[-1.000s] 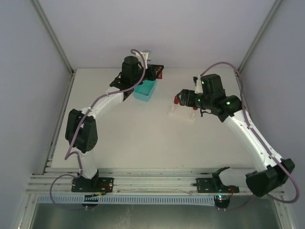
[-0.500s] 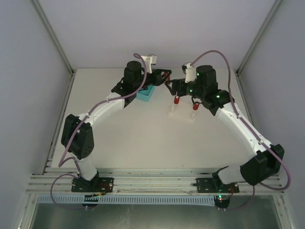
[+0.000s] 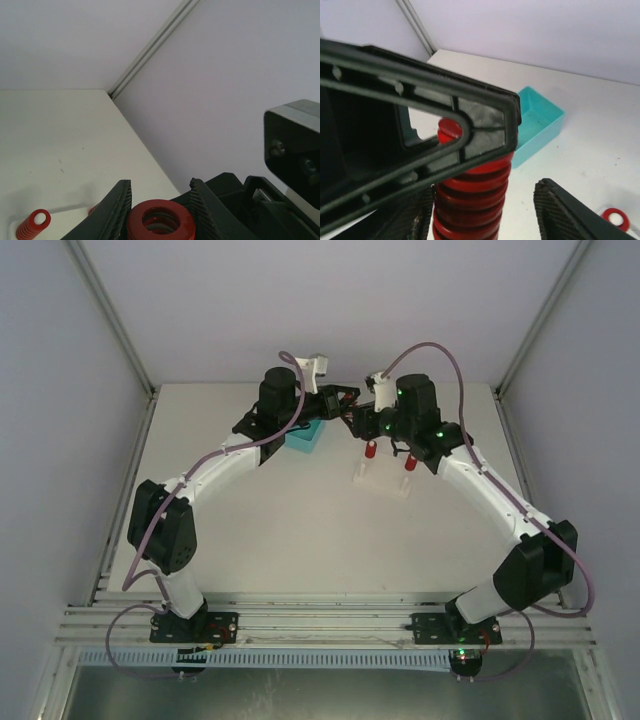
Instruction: Install the large spring
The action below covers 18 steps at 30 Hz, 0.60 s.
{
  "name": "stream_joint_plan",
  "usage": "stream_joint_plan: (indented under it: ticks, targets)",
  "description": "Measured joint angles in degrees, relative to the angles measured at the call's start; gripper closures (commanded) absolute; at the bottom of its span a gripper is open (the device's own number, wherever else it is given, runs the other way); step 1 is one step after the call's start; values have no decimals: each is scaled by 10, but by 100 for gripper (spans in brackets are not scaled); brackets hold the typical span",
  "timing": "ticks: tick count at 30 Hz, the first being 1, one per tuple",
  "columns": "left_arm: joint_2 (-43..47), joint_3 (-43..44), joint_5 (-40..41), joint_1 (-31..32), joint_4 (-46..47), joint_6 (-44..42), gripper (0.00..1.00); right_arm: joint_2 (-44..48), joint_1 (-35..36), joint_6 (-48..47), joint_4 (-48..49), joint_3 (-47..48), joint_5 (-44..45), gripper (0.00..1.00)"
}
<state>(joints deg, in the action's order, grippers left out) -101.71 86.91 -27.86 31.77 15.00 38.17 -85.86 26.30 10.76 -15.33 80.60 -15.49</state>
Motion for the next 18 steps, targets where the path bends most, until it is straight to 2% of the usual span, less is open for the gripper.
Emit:
stream_joint_plan:
  ticks: [4,8,9,14,18]
  targets:
    - [0,0,-7,0,-6,7,100,0,2,-15,14,-2,4,72]
    - [4,1,-13,-1,-33,6,100,5,2,-37,26,-17,10,97]
    - [6,2,-13,-1,-43,5,100,5,3,-45,27,-19,10,100]
    - [14,19,-22,-6,-97,-3,98,6,4,-88,29,-21,-1,100]
    - [12,59,-37,-7,-166,-18,81,19,4,-121,34,-30,-8,100]
